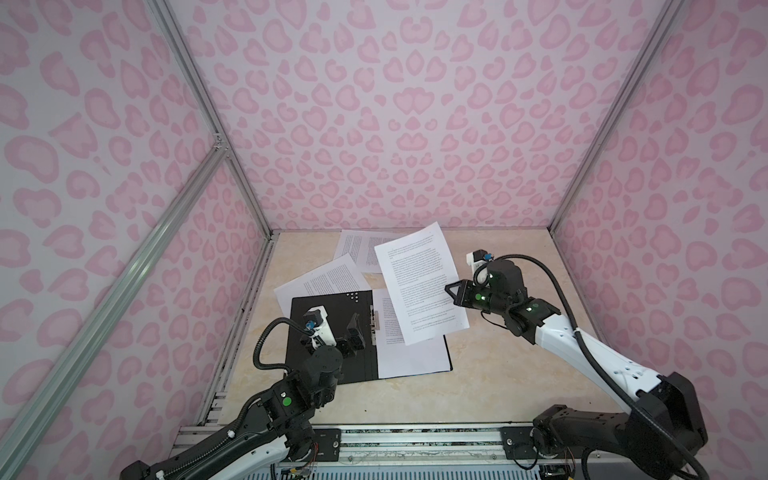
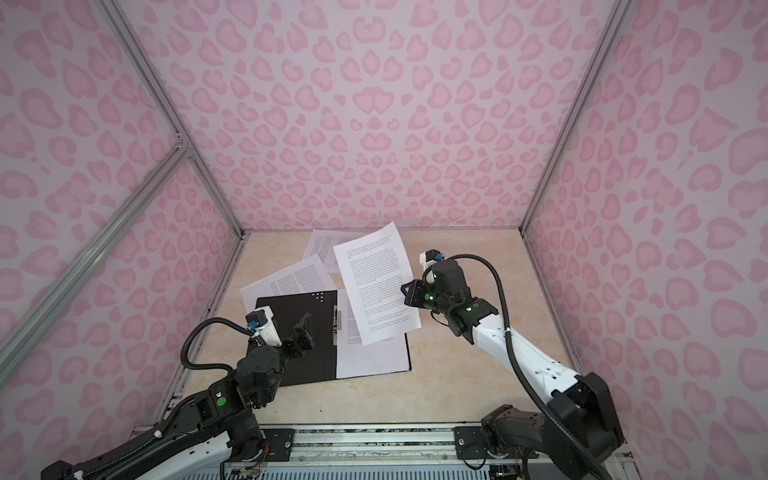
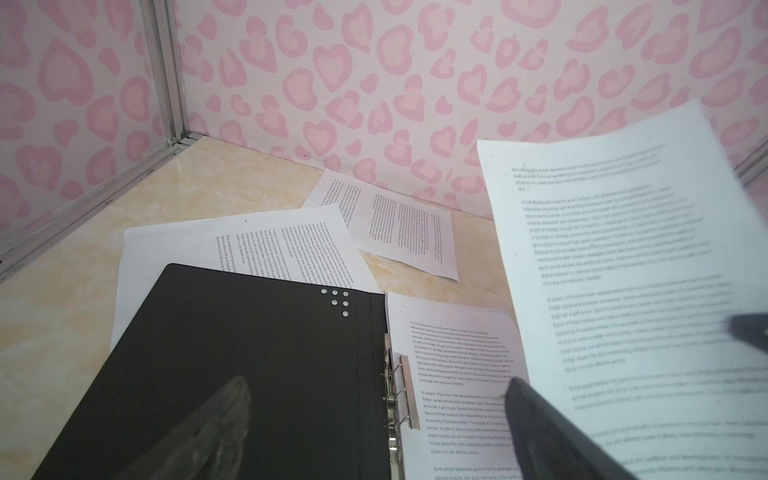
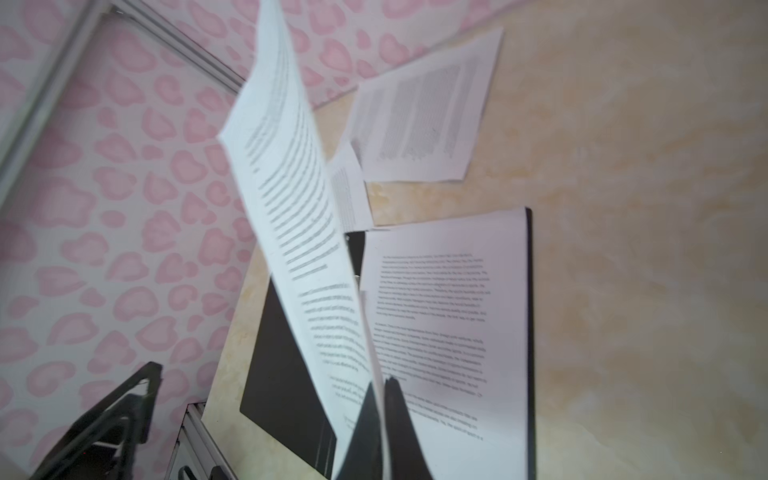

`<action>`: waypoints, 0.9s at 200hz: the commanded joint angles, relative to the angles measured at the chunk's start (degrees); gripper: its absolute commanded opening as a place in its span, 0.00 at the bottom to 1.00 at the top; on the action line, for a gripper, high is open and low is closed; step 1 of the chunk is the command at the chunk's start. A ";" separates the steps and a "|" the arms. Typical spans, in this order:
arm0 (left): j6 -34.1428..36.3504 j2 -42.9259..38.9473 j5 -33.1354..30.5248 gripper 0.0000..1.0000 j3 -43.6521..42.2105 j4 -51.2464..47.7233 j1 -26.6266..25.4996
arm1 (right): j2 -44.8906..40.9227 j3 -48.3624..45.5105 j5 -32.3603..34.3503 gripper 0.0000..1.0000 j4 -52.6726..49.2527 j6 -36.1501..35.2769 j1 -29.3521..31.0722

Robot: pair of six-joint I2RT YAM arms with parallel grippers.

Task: Put the files into the folder
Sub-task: 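Carry the sheet back onto the folder with right gripper while left gripper returns to clip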

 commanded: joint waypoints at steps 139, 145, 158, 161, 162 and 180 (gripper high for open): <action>0.72 13.42 4.21 0.97 4.75 0.53 0.44 | 17.91 -7.03 -8.68 0.00 18.71 4.09 2.17; 0.74 13.75 4.34 0.97 4.77 0.60 0.44 | 18.09 -7.23 -8.89 0.00 19.44 4.61 2.31; 0.72 14.32 4.56 0.97 4.97 0.67 0.44 | 18.41 -7.52 -9.18 0.00 20.57 5.58 2.65; 0.77 14.43 4.65 0.97 5.02 0.63 0.44 | 18.46 -7.55 -9.14 0.00 20.70 5.72 2.69; 0.74 14.44 4.65 0.97 5.05 0.65 0.44 | 18.45 -7.64 -9.12 0.00 20.77 5.78 2.71; 0.80 15.12 4.83 0.97 5.27 0.54 0.52 | 18.23 -8.37 -8.81 0.00 21.48 6.69 2.92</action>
